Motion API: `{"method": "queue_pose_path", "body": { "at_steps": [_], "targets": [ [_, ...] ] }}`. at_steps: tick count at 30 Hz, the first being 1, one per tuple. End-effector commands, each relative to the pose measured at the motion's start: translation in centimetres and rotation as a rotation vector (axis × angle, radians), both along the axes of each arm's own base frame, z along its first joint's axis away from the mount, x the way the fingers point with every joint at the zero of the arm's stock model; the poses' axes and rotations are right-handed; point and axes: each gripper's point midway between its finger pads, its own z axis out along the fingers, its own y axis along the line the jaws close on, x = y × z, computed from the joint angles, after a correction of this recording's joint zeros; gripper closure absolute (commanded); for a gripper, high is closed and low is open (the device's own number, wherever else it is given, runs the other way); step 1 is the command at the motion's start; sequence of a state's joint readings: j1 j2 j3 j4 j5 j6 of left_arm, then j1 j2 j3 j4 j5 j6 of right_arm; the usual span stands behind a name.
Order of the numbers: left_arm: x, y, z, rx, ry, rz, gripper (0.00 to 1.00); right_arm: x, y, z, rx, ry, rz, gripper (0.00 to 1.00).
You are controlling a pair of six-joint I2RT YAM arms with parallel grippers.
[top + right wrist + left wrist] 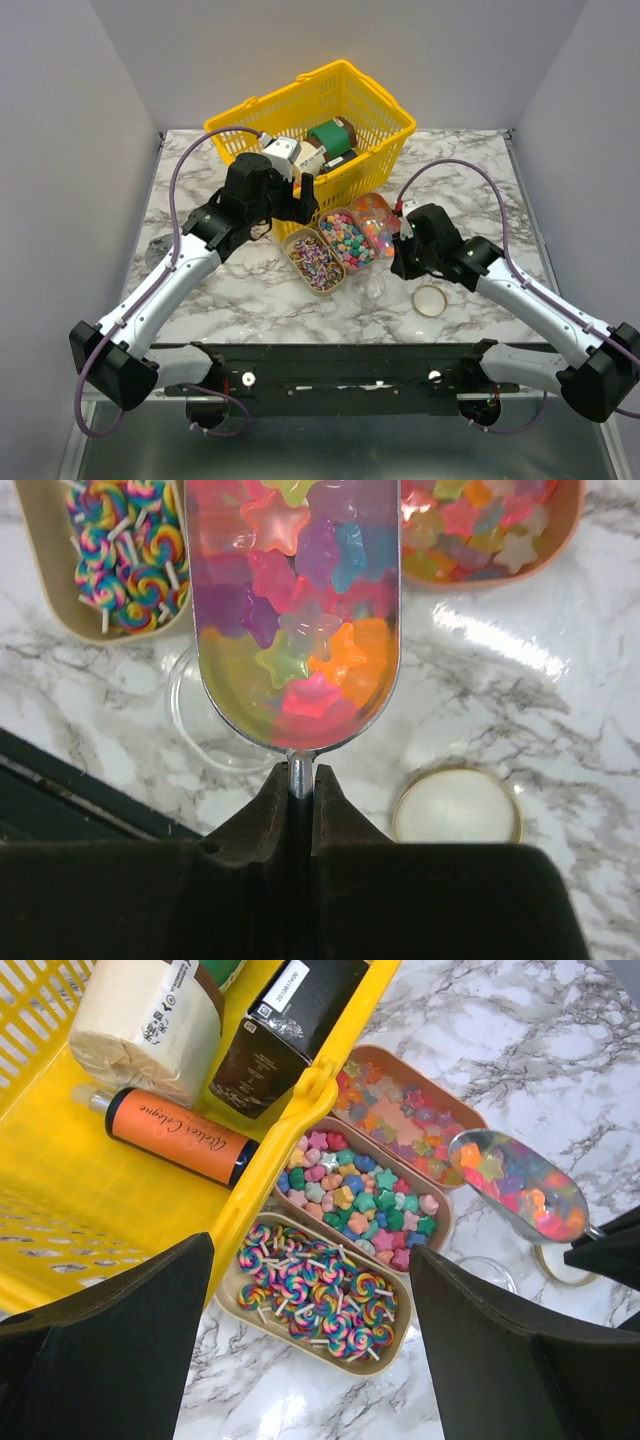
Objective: Pack the candies
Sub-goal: Scoop the fake candies from the storage box, then place the fake candies in the packing bottle.
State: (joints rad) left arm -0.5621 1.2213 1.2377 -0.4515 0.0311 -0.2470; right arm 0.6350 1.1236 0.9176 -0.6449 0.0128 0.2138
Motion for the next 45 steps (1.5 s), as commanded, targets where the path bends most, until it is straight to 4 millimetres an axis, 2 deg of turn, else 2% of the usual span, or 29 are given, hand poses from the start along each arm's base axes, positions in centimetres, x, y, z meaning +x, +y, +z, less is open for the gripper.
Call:
{"method": "queue_pose_path", "body": {
  "at_steps": [1, 3, 13, 18, 29, 45],
  "targets": [
    [0.3, -0.5, 0.8, -0.022, -0.016, -0.02, 0.09, -4.2, 0.9, 0.9, 0.031, 0.12, 0.023, 0.99],
    [0.4, -0.4, 0.5, -0.017, -0.012, -0.018, 0.09, -6.0, 1.0, 1.0, 0.026, 0.163, 0.039, 0.99],
    [0.2, -0.4, -0.9, -0.024, 0.022, -0.005, 0.08, -12.0, 0.8, 0.8, 0.055, 0.381, 0.072, 0.99],
    [-0.1, -0.3, -1.1, -0.026, 0.027, -0.005, 0.08, -12.6, 1.1, 2.0, 0.047, 0.446, 0.07, 0.99],
    [-0.2, 0.1, -1.6, -0.02, 0.021, 0.007, 0.09, -13.9, -0.4, 0.2, -0.098, 0.593, 0.007, 0.99],
    [-0.7, 0.3, -2.6, -0.034, 0.033, 0.01, 0.09, -14.0, -0.8, 0.3, -0.18, 0.648, 0.021, 0.99]
  ]
}}
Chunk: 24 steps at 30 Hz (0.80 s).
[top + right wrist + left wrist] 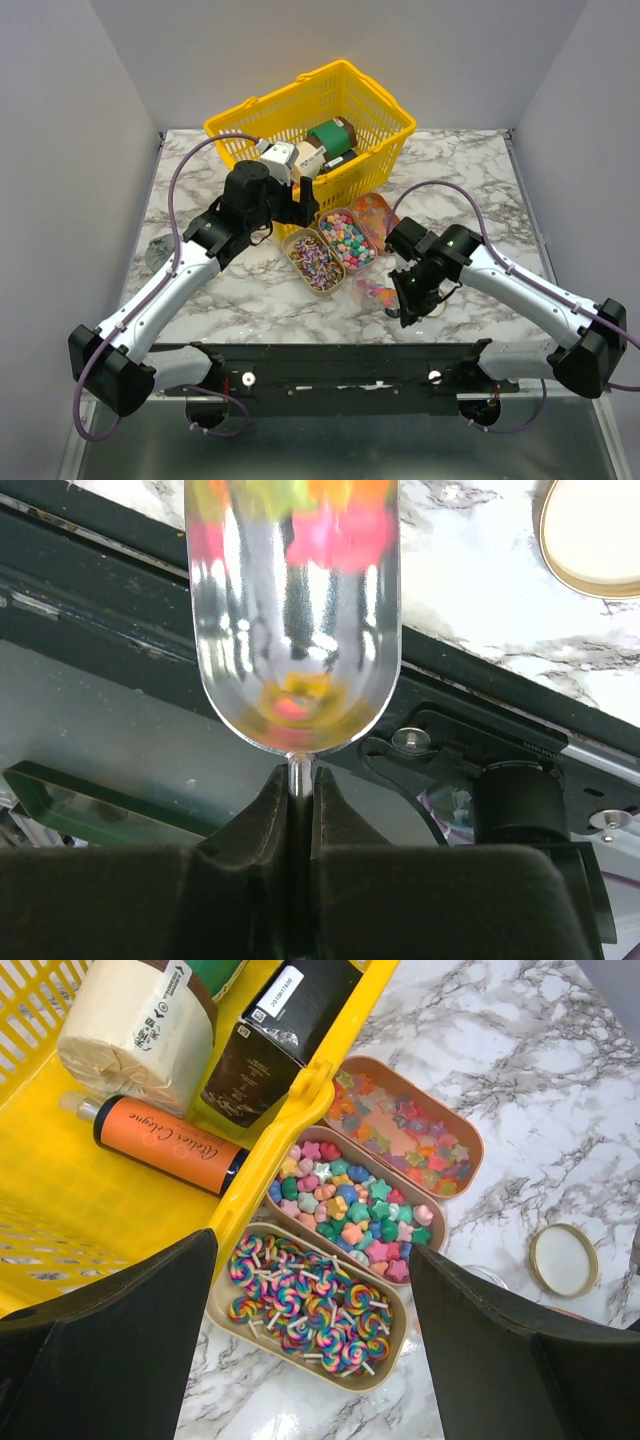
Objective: Pack the candies
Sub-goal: Place the fake candies in the packing bottle.
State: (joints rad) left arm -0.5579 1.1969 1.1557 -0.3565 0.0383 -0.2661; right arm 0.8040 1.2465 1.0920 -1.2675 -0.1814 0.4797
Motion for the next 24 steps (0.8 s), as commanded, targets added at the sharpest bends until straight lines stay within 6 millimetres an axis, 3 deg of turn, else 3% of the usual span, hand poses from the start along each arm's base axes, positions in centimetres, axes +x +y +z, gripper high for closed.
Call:
{"method": "queue_pose_path", "body": {
  "at_steps": [1, 16, 18, 24],
  "targets": [
    [-1.1, 0.4, -2.1, 0.001, 0.058, -0.003, 0.09, -0.1, 0.2, 1.1, -0.005, 0.018, 0.021, 0.99],
    [-1.4, 0.2, -3.0, 0.006, 0.06, -0.029, 0.09, -0.7, 0.3, 2.1, -0.023, 0.075, 0.052, 0.99],
    [-1.4, 0.1, -3.0, 0.007, 0.059, -0.032, 0.08, 0.0, 0.2, 2.7, -0.036, 0.045, 0.052, 0.99],
    [-1.2, 0.4, -2.5, 0.023, 0.052, -0.024, 0.08, 5.3, 0.8, 5.4, -0.014, -0.144, 0.033, 0.99]
  ]
}}
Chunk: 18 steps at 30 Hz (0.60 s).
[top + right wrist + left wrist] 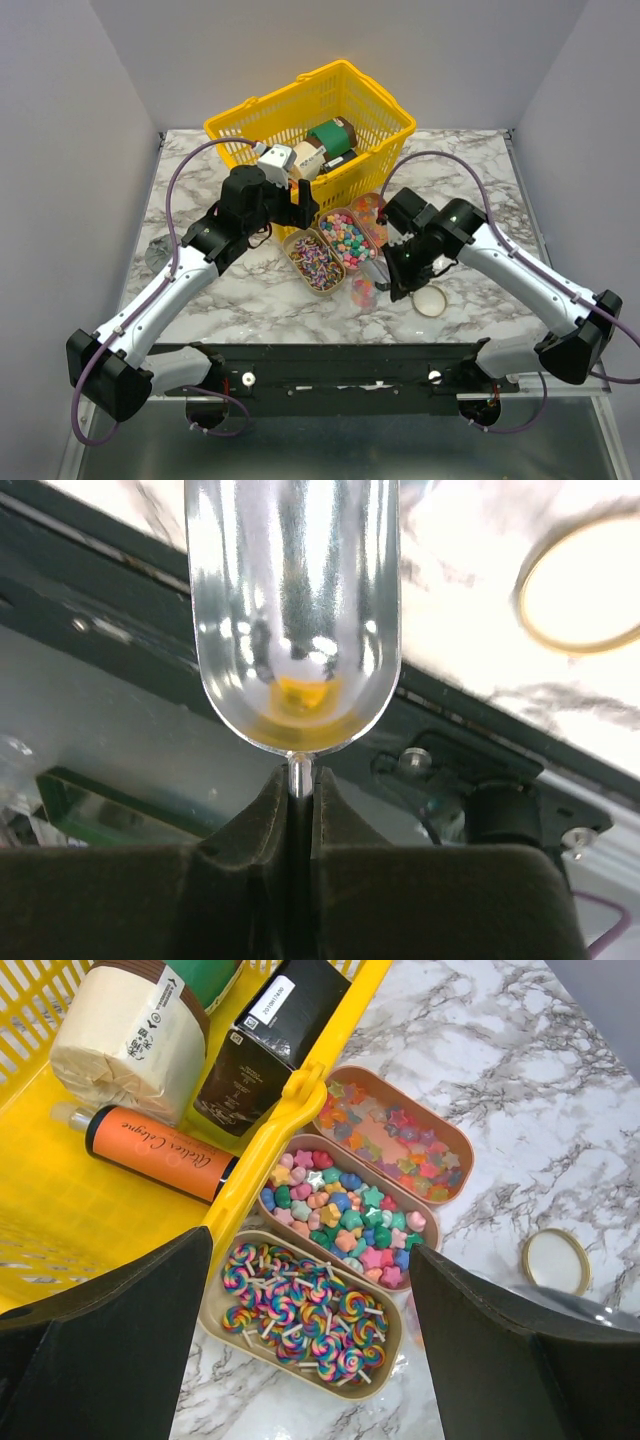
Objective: Pack the candies
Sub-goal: Place the fake candies in the packing bottle.
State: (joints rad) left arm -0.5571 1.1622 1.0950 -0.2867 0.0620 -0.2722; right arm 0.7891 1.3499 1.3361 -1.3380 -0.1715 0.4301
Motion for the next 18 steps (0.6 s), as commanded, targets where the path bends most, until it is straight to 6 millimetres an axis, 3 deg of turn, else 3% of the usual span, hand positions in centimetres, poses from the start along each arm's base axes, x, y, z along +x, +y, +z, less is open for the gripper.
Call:
{"method": "queue_pose_path", "body": {
  "at_steps": [1, 6, 11, 13, 18],
  "targets": [
    [-0.8, 0.8, -2.4, 0.062, 0.075, 0.002, 0.09, 3.3, -1.6, 1.3, -0.056, -0.101, -0.01, 0.99],
    [-1.0, 1.2, -1.9, 0.061, 0.067, 0.019, 0.08, 8.7, -1.9, 0.8, -0.093, -0.222, 0.035, 0.99],
    [-1.3, 1.8, -1.5, 0.053, 0.052, 0.033, 0.08, 13.7, -3.3, -1.2, -0.223, -0.228, 0.085, 0.99],
    [-1.5, 2.0, -1.2, 0.051, 0.044, 0.039, 0.08, 15.5, -3.6, -0.9, -0.23, -0.243, 0.085, 0.99],
    [-1.9, 2.4, -0.7, 0.043, 0.034, 0.048, 0.08, 17.8, -5.1, -3.5, -0.332, -0.212, 0.13, 0.99]
  ]
}}
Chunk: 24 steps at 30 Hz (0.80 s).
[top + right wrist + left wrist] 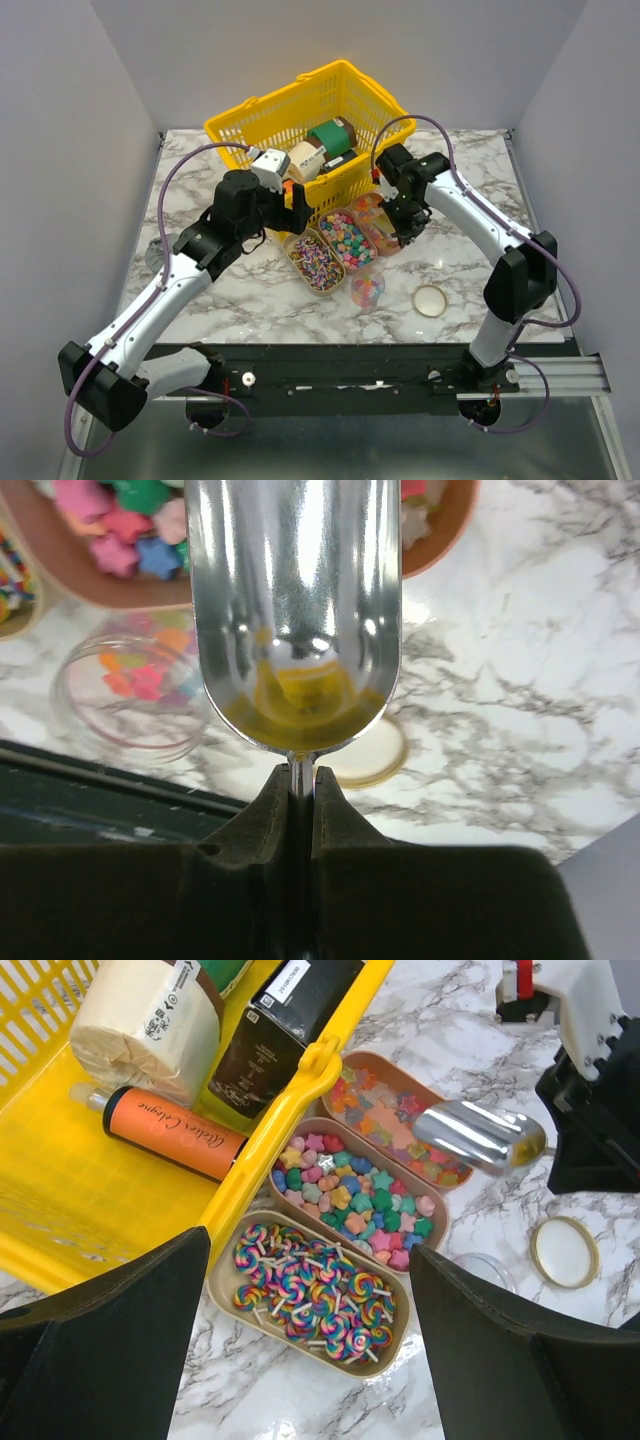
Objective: Pack the candies
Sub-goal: Place the fake candies in the packing bottle, then scoop the fake candies from the storage box.
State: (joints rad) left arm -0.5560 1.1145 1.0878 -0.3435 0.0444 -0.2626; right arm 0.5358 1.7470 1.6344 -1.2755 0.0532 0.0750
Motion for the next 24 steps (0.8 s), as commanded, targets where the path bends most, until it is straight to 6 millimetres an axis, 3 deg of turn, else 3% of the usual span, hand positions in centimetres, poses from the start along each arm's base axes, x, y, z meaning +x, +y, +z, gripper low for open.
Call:
{"method": "queue_pose_path", "body": {
  "at_steps": [1, 11, 24],
  "targets": [
    [-0.9, 1.4, -0.7, 0.017, 0.023, 0.039, 0.08, 2.5, -2.1, -1.0, -0.115, -0.035, 0.073, 0.99],
    [-0.9, 1.6, -0.2, 0.019, 0.007, 0.041, 0.08, 2.2, -3.2, -4.2, -0.183, 0.003, 0.137, 0.99],
    [-0.7, 1.7, 0.6, 0.005, -0.002, 0.052, 0.07, 5.2, -3.9, -6.2, -0.284, -0.044, 0.19, 0.99]
  ]
}}
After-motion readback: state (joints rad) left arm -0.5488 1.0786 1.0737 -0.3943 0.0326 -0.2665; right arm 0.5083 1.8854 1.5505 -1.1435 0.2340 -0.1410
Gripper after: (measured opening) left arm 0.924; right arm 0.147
